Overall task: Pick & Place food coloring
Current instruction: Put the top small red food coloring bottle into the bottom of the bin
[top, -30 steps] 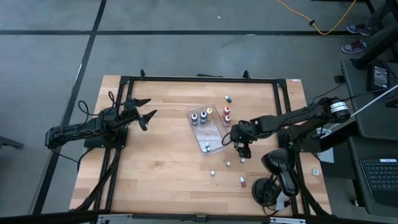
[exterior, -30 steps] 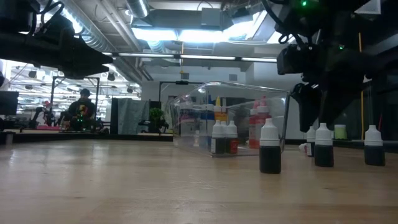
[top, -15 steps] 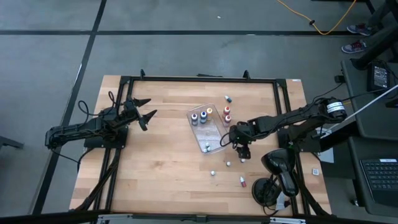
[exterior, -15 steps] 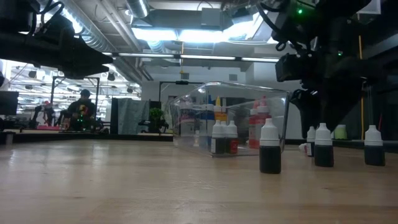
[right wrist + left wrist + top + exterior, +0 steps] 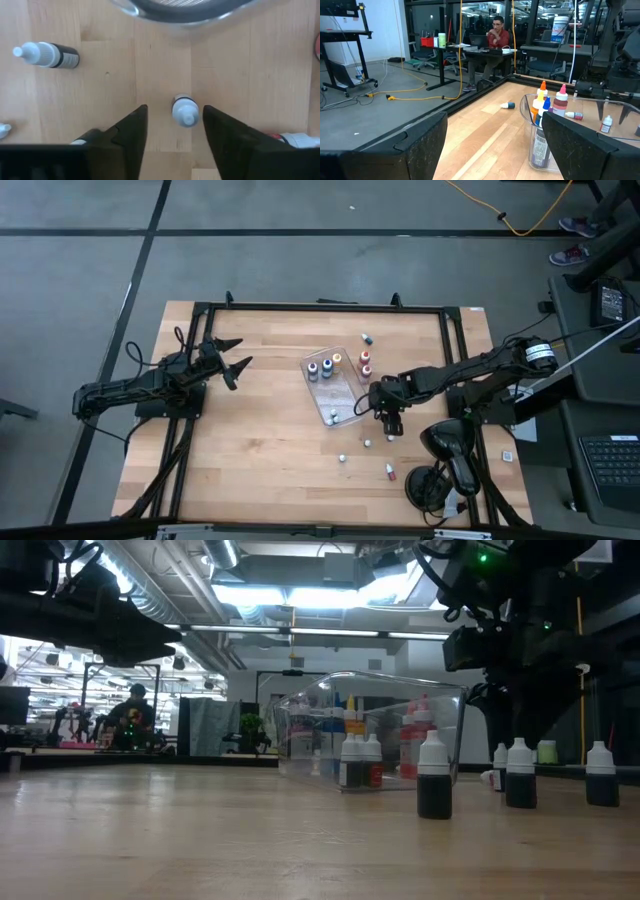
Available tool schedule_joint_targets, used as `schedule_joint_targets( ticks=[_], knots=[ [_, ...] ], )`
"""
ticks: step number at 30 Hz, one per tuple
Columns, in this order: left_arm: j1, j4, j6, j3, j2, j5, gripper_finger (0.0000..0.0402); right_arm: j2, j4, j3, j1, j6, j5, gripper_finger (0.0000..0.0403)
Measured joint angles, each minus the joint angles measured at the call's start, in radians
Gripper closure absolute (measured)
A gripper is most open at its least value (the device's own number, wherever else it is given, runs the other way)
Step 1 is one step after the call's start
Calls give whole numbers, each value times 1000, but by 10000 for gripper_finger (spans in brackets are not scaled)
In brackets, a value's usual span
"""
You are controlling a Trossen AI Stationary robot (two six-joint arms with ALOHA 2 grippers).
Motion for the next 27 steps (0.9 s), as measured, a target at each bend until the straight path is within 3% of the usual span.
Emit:
schedule_joint_targets(
  ticks=[15, 20, 27],
  knots=[
    [0, 0, 0, 0, 0, 0, 82, -8, -5, 1, 0, 26, 26, 346],
    [0, 0, 0, 0, 0, 0, 82, -46, -66, 29, -1, 30, 33, 348],
    [0, 0, 0, 0, 0, 0, 82, -104, -264, 126, -6, 19, 134, 345]
  ],
)
